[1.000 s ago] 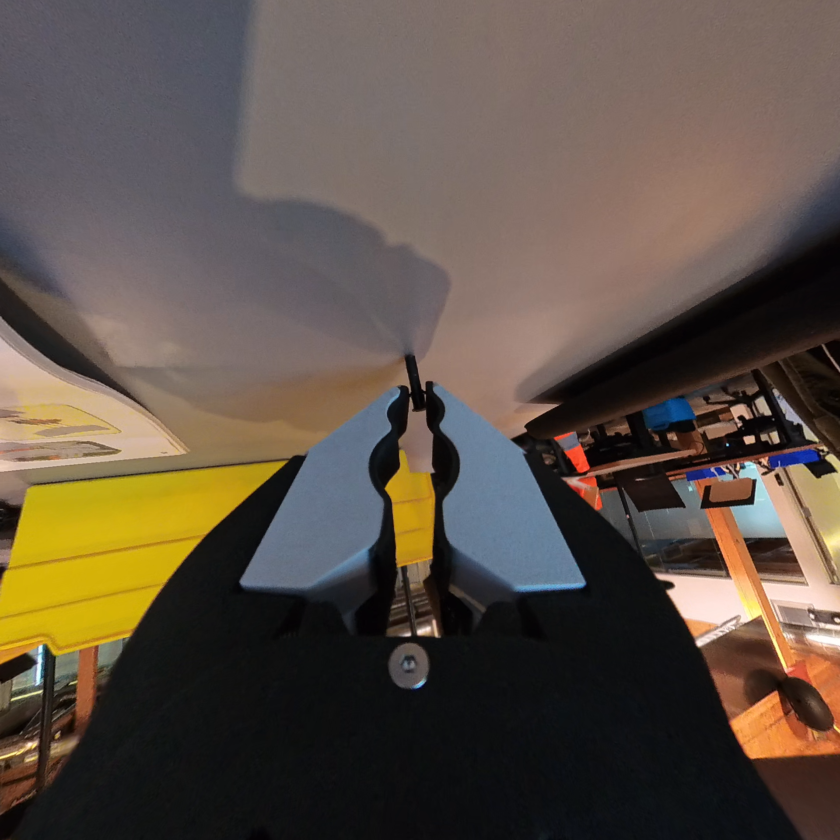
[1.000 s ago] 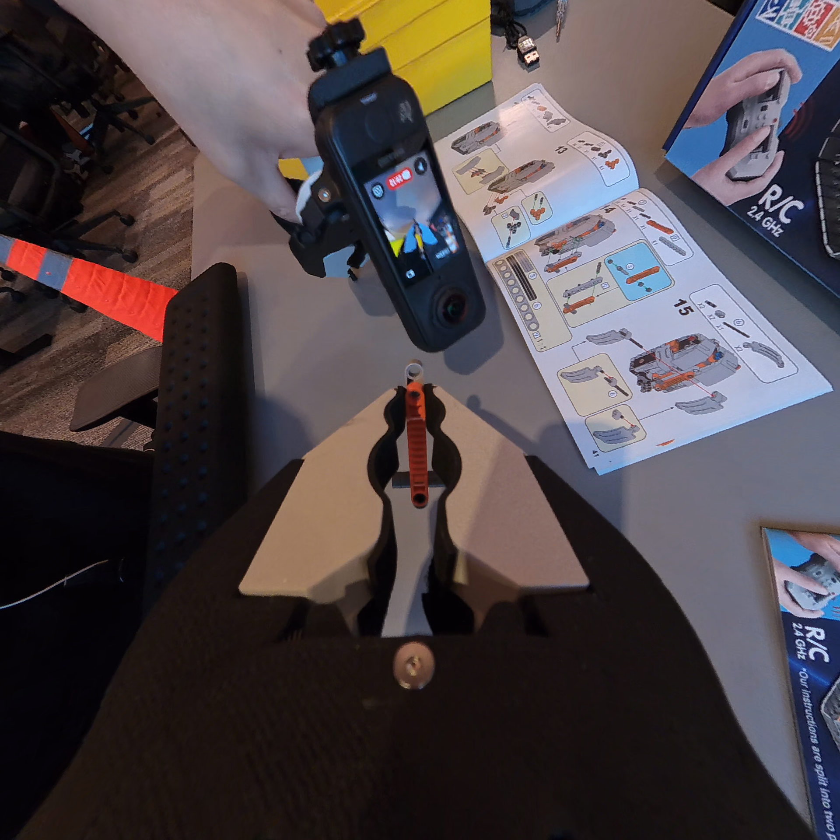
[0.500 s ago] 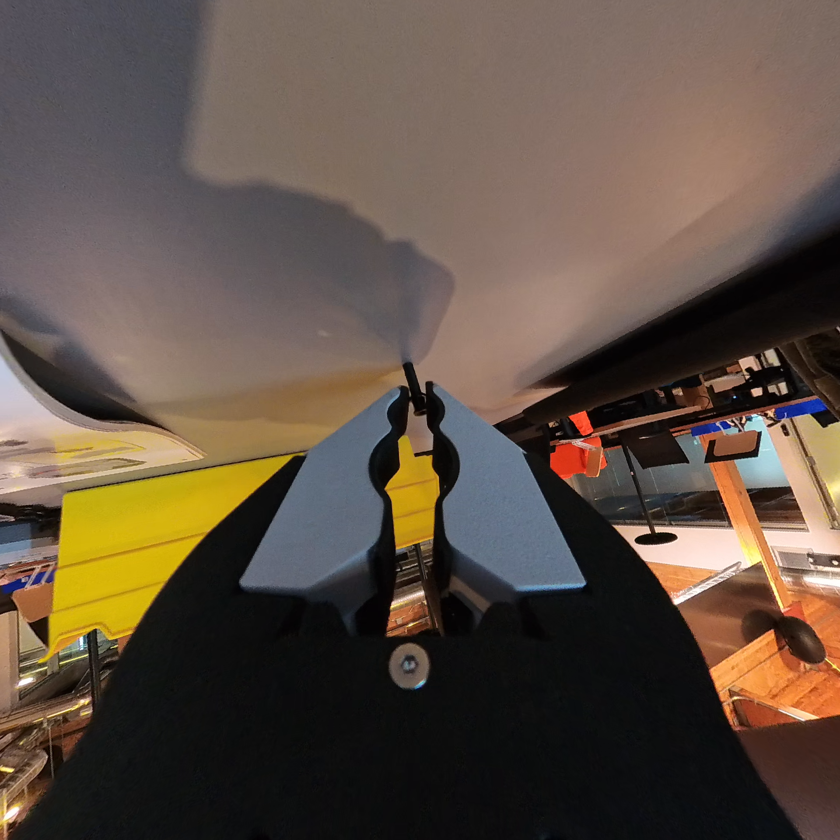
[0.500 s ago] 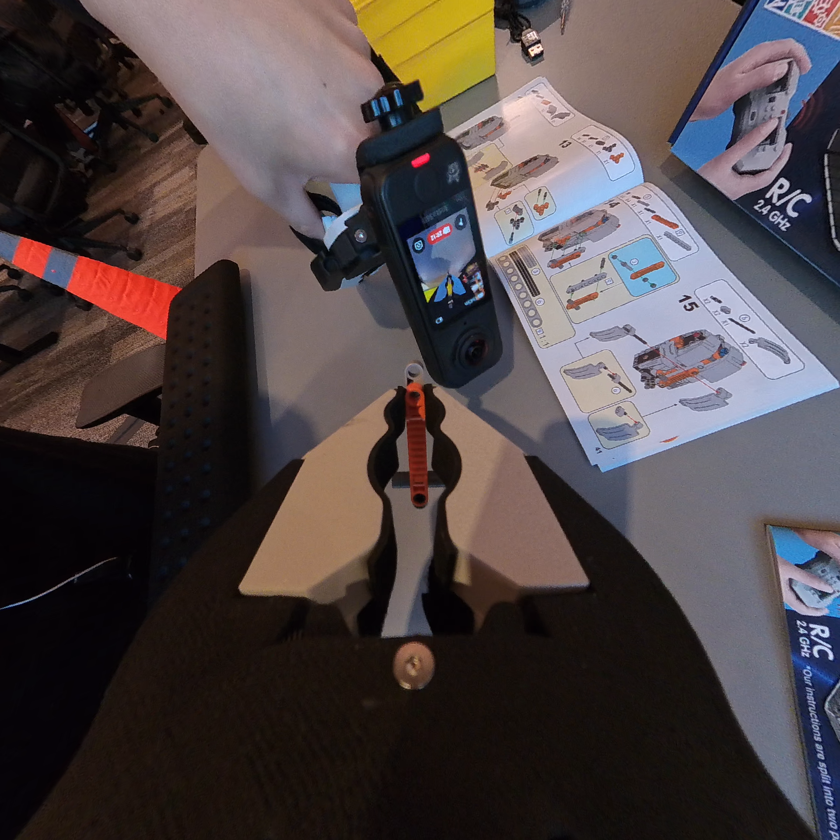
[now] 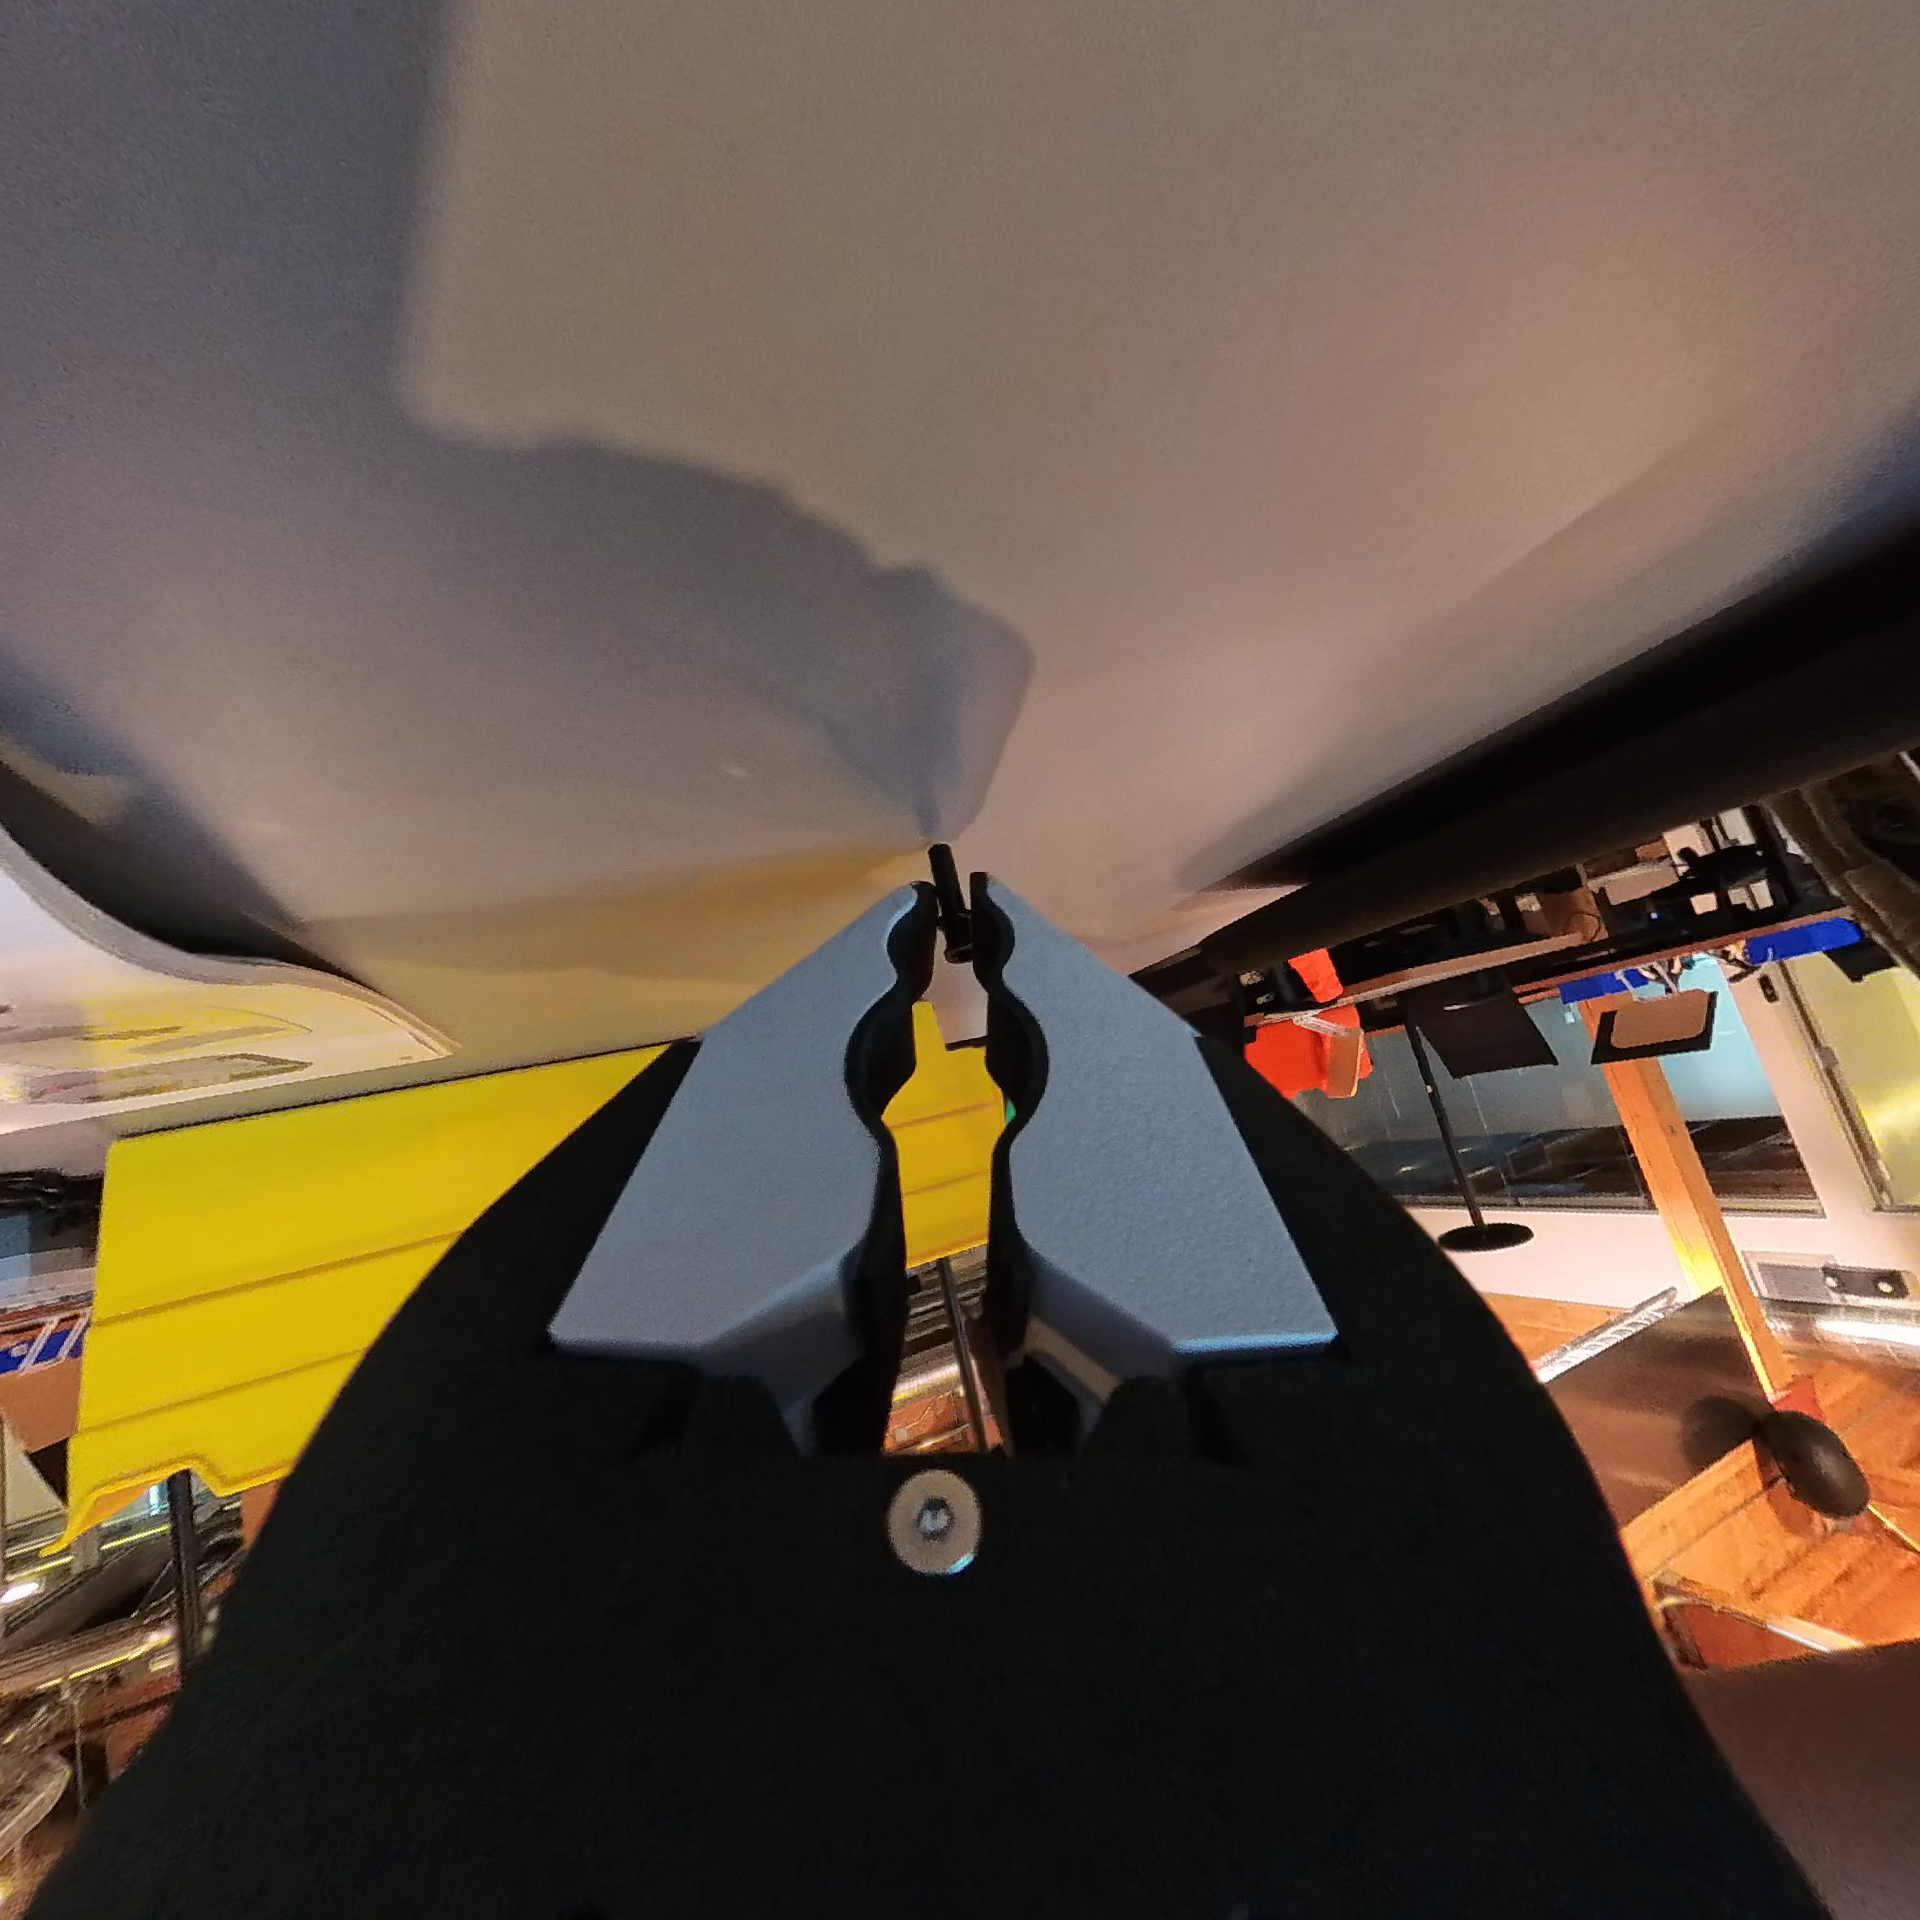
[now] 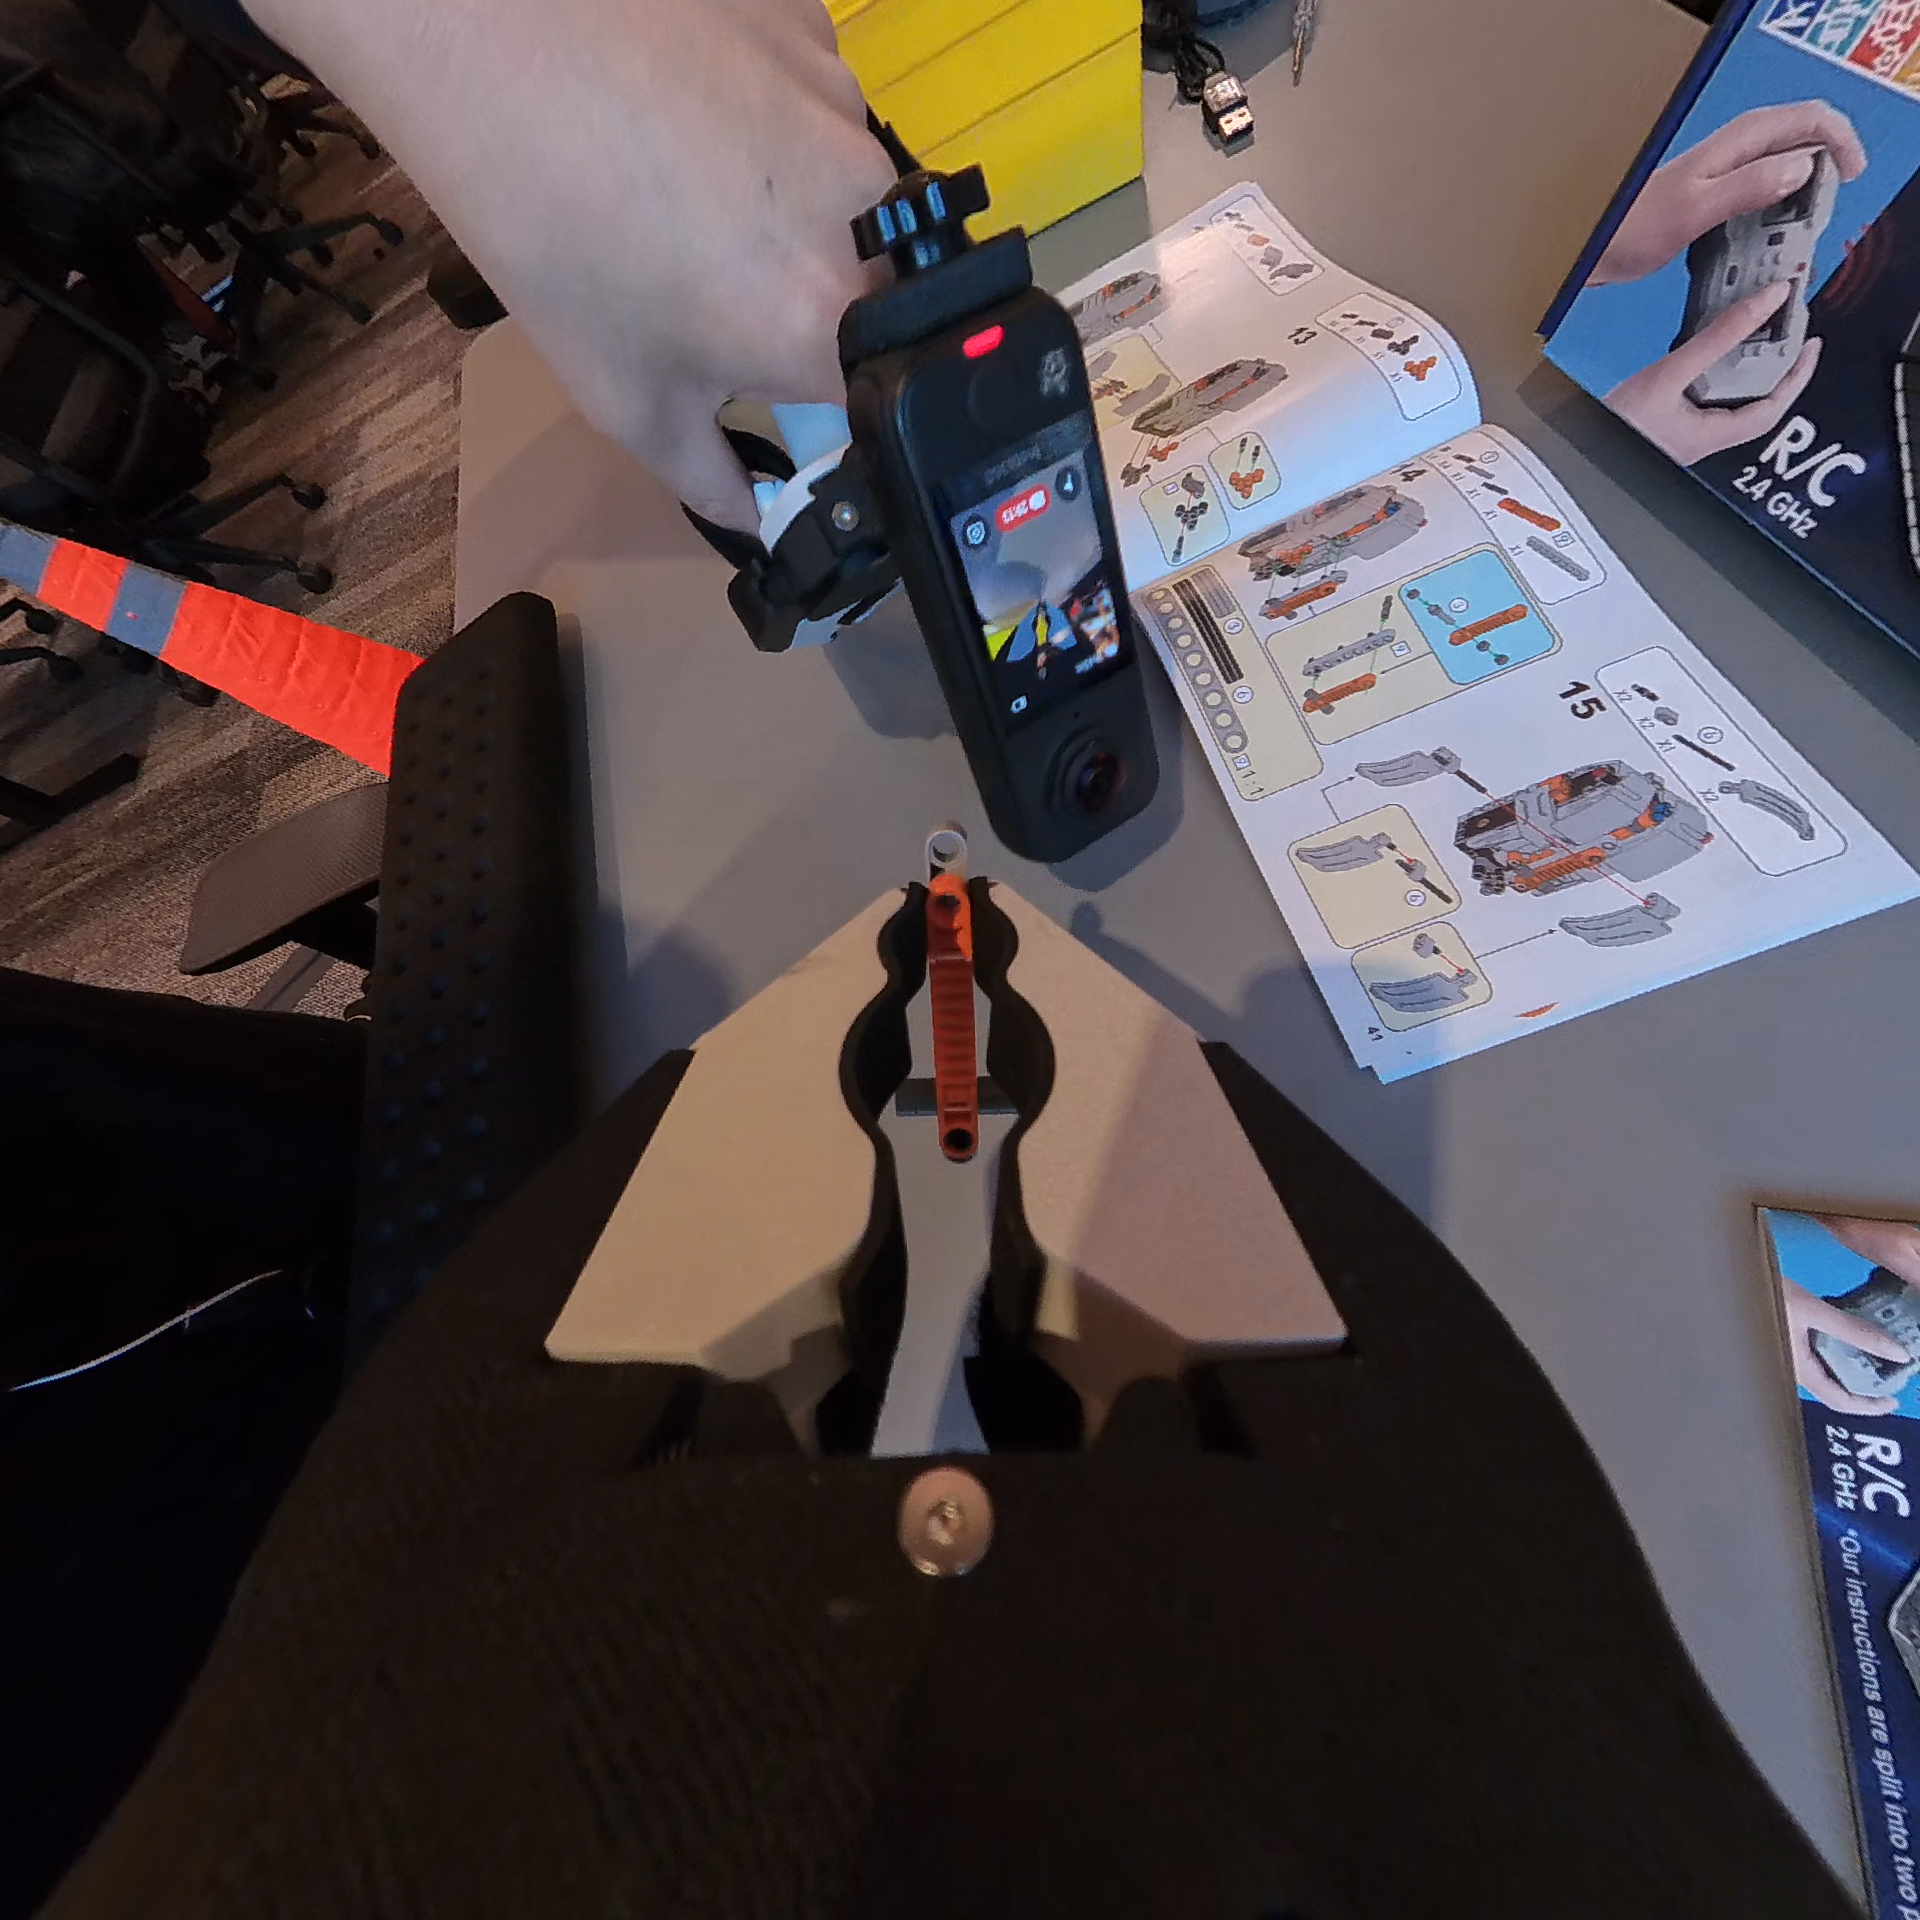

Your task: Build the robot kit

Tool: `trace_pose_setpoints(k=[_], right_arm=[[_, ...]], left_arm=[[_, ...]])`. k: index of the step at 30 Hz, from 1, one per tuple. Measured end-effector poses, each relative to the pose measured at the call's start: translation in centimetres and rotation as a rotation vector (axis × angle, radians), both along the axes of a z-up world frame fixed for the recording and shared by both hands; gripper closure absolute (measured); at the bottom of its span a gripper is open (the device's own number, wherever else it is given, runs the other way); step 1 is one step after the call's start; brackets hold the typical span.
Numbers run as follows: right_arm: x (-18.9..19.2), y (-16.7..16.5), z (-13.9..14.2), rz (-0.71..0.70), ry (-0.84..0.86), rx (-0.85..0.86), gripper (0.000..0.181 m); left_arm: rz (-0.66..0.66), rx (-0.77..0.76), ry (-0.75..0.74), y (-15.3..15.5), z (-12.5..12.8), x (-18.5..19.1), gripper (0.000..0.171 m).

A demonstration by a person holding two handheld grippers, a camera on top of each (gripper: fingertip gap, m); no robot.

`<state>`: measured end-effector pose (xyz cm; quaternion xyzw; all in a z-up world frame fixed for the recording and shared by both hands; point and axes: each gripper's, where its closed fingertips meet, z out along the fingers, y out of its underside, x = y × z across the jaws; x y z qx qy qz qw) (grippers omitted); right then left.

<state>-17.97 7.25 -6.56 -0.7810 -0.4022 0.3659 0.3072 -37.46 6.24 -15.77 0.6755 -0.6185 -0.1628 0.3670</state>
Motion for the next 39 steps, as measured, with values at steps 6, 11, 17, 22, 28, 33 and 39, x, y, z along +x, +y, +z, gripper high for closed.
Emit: trace_pose_setpoints(k=[6,11,17,22,28,33,39], right_arm=[[0.1,0.1,0.0,-0.005,0.002,-0.002,0.176],[0.1,0.1,-0.1,-0.002,-0.003,-0.002,0.176],[0.1,0.2,-0.2,-0.006,-0.002,-0.006,0.176],[0.1,0.1,-0.3,-0.004,-0.004,-0.007,0.176],[0.1,0.1,-0.3,-0.006,-0.006,-0.005,0.176],[0.1,0.2,-0.3,-0.007,-0.006,-0.004,0.176],[0.2,0.2,-0.3,-0.007,-0.006,-0.007,0.176]], left_arm=[[0.033,0.012,-0.057,0.2,-0.1,-0.3,0.169],[0.068,0.018,-0.117,0.6,-0.1,-0.1,0.169],[0.095,0.018,-0.16,0.8,0.4,0.1,0.17],[0.131,0.047,-0.239,2.0,0.5,0.9,0.17],[0.172,0.075,-0.311,3.4,0.3,1.5,0.169],[0.183,0.081,-0.314,3.5,0.1,1.5,0.169],[0.185,0.072,-0.322,3.4,-0.2,2.1,0.169]])
